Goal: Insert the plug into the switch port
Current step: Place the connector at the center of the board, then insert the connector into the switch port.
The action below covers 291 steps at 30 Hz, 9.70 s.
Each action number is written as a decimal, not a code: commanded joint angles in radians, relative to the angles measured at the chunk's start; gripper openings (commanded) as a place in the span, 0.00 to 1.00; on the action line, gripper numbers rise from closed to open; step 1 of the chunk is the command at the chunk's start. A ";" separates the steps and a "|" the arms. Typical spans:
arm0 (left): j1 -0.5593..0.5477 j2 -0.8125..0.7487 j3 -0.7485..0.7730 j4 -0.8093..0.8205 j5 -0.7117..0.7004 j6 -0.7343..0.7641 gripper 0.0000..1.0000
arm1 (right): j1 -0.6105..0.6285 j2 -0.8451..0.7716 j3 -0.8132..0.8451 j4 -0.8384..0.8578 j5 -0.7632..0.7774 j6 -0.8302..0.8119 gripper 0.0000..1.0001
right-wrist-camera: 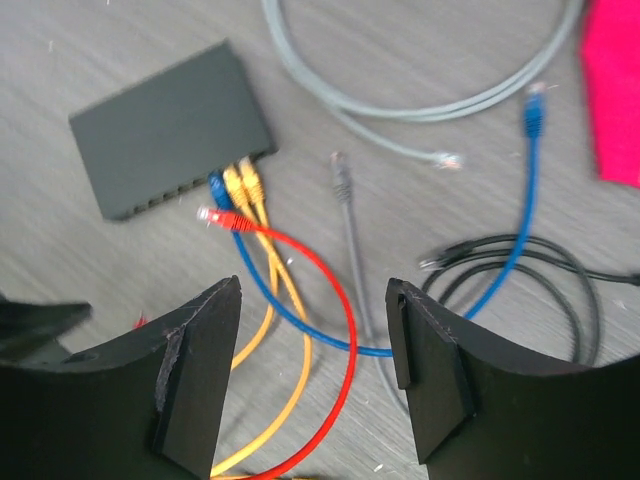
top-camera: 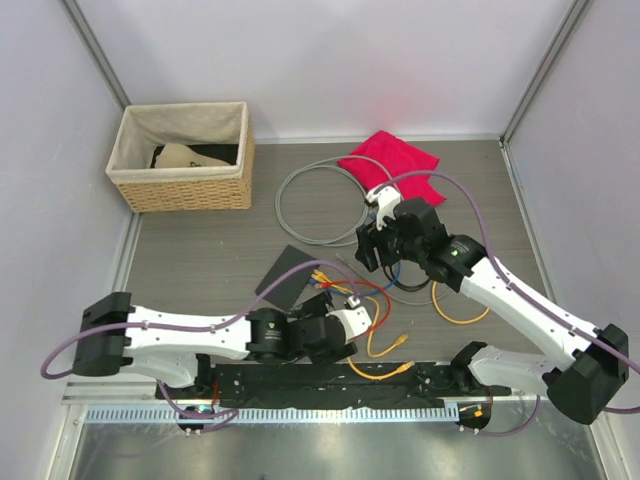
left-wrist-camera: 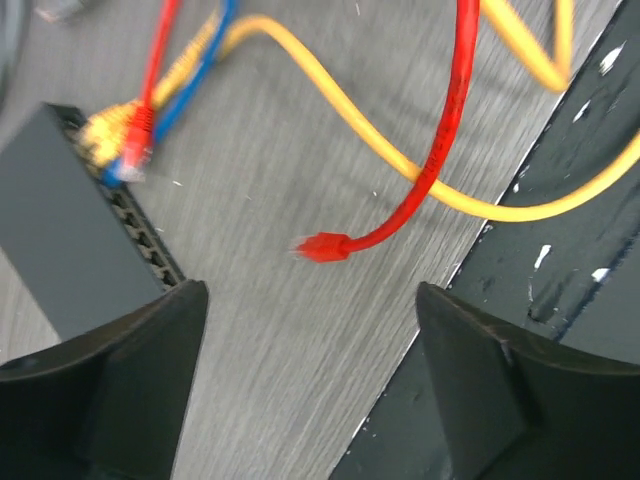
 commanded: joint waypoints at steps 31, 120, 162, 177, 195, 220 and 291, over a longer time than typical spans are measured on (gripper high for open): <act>0.734 -0.498 -0.318 0.239 -0.002 -0.557 1.00 | -0.001 0.472 -0.109 0.406 -0.500 -0.659 0.54; 0.971 -0.020 -0.256 0.536 0.347 -0.441 1.00 | 0.329 0.604 -0.025 0.389 0.094 -0.187 0.01; 0.988 0.059 -0.372 0.569 0.484 -0.572 0.63 | 0.289 0.684 0.161 0.194 0.048 -0.112 0.01; 0.987 0.082 -0.345 0.556 0.524 -0.560 0.64 | 0.289 0.630 0.120 0.300 -0.050 -0.139 0.01; 0.988 0.109 -0.313 0.597 0.573 -0.490 0.82 | 0.295 0.601 0.005 0.519 0.071 -0.256 0.01; 0.946 0.281 -0.289 0.517 0.691 -0.586 0.62 | 0.284 0.605 0.150 0.456 0.060 -0.257 0.01; 0.904 0.235 -0.194 0.249 0.308 -0.545 0.59 | 0.269 0.529 0.026 0.555 -0.139 -0.359 0.47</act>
